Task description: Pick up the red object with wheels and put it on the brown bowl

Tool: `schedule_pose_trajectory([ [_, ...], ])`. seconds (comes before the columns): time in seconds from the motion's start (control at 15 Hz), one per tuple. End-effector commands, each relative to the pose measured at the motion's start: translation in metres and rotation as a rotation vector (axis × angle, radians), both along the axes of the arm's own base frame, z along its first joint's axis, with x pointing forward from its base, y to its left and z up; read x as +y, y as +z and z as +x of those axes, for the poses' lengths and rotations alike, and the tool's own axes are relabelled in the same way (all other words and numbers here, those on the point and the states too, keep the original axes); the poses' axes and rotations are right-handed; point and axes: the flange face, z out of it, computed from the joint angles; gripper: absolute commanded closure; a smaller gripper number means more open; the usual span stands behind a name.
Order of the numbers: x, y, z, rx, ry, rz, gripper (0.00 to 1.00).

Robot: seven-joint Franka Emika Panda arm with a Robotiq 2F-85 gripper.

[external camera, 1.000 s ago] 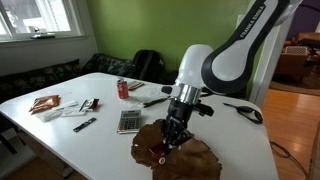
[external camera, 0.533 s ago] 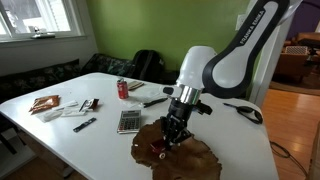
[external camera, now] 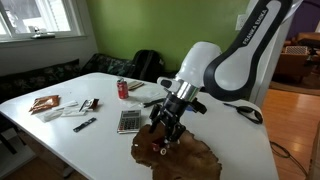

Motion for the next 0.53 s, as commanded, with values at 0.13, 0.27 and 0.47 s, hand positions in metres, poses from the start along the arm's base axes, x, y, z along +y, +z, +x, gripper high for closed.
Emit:
schedule_pose_trajectory([
  [0.13, -0.004, 0.019, 0.008, -0.165, -0.081, 0.120, 0.00],
  [0.27, -0.015, 0.017, 0.015, -0.191, -0.127, 0.129, 0.00],
  [0.47, -0.017, 0.017, 0.017, -0.184, -0.126, 0.127, 0.00],
])
